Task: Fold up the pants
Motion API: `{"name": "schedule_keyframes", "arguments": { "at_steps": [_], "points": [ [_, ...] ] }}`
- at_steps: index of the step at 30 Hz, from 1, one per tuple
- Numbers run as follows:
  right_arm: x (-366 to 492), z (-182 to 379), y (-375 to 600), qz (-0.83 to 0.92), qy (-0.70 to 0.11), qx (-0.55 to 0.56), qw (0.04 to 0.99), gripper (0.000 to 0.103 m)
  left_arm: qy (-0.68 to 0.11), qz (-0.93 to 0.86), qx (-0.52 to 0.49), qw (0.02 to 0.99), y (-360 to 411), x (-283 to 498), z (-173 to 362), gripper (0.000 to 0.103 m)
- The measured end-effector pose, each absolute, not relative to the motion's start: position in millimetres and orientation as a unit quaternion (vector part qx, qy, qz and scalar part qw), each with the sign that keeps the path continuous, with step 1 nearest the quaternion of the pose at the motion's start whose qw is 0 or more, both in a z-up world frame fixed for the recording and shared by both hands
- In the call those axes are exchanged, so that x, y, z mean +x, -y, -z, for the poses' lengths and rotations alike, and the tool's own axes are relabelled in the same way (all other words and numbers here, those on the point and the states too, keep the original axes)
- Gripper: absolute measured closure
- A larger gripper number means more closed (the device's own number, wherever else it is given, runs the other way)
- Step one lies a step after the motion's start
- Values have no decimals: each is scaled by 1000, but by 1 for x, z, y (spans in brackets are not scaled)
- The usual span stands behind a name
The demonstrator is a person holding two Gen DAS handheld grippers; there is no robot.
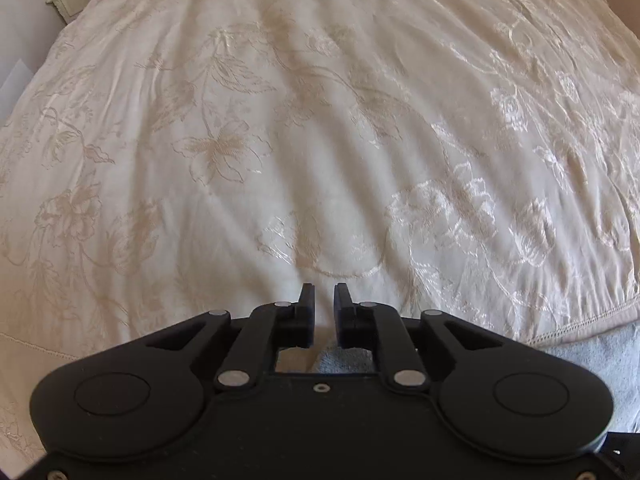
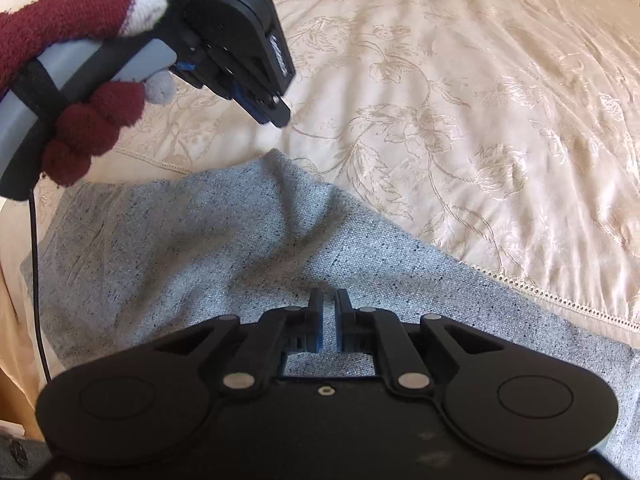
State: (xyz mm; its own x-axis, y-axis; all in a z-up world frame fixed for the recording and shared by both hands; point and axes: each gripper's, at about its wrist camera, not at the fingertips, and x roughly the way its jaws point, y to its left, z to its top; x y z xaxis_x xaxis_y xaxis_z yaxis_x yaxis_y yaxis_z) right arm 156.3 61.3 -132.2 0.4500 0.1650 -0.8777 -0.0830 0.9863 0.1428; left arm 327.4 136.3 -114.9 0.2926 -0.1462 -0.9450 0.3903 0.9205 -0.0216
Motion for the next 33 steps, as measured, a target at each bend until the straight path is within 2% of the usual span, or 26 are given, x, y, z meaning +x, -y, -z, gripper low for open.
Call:
{"name": "schedule_keyframes", "arguments": {
  "at_steps": [4,8,12,16,21,24,29,33],
  "points": [
    [171,148,-36,1,-539,49,841,96,-566,145,72,808,-159,330,105,84],
    [176,158,-7,88,-548,64,829,97,-569,159,79,803,-168,306,109,84],
    [165,145,1,97,-534,86,835,93,-588,205,98,776,-163,278,127,84],
    [138,137,-6,63,-539,120,832,92,-590,190,154,769,-159,266,156,80],
    [80,155,-21,56,-606,132,782,92,-607,166,87,772,-180,273,159,79],
    [45,157,-28,59,-626,132,767,93,-595,158,97,782,-180,262,145,80],
    [23,136,-19,116,-596,183,773,91,-572,196,114,789,-179,209,129,80],
    [14,121,4,183,-559,214,780,88,-593,226,140,760,-179,163,144,79]
  ]
}}
